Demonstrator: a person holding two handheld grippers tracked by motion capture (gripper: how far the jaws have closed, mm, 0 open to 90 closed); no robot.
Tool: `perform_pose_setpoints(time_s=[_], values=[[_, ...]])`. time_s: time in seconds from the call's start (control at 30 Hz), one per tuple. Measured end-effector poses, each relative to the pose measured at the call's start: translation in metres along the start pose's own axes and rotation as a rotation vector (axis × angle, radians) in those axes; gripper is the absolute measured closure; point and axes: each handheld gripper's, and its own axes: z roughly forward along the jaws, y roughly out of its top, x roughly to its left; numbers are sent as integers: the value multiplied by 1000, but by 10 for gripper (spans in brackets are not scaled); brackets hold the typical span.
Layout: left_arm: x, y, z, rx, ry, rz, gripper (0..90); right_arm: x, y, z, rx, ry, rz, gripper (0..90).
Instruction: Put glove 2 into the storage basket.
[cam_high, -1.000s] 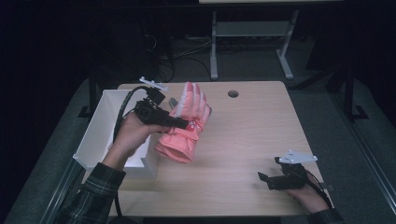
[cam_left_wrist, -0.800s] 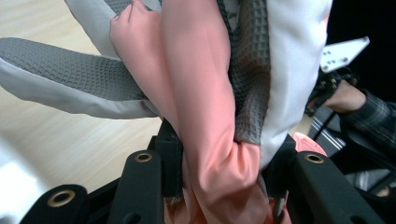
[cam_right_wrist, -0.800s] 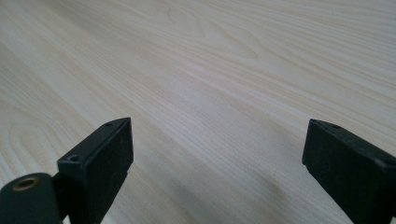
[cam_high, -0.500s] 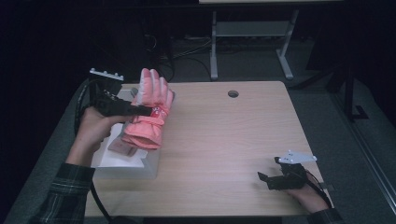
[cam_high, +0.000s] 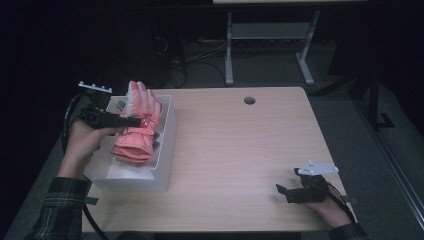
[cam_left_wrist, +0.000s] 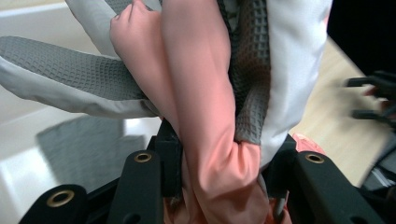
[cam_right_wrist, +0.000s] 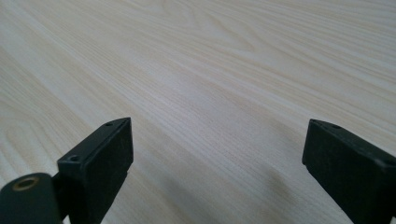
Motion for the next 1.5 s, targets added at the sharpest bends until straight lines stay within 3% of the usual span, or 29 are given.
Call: perform_pose_setpoints(time_s=[0.23, 0.37, 0.5, 0.7, 0.73, 0.9, 1.03, 1.17, 1.23, 1.5], values=[[18, -11, 32, 71, 23, -34, 590, 0, 0, -1, -9, 1, -6, 85], [27, -20, 52, 111, 9, -48, 590, 0, 0, -1, -5, 2, -4, 85], [35, -29, 72, 134, -39, -69, 584, -1, 0, -1, -9, 3, -8, 85], [43, -42, 102, 209, -46, -79, 579, 0, 0, 0, -8, 7, -12, 85], [45, -44, 106, 200, -59, -98, 577, 0, 0, 0, -9, 7, -10, 85], [56, -54, 109, 154, -114, -142, 553, -1, 0, 1, -9, 11, -13, 85], [61, -58, 108, 133, -115, -164, 414, 0, 1, 1, -8, 15, -10, 85], [59, -57, 102, 125, -65, -145, 266, 0, 0, 1, -10, 15, -9, 85], [56, -55, 98, 120, -12, -130, 189, 0, 1, 0, -15, 14, -11, 85], [46, -38, 67, 56, 56, -85, 145, 2, 2, -1, -18, 10, -18, 85]])
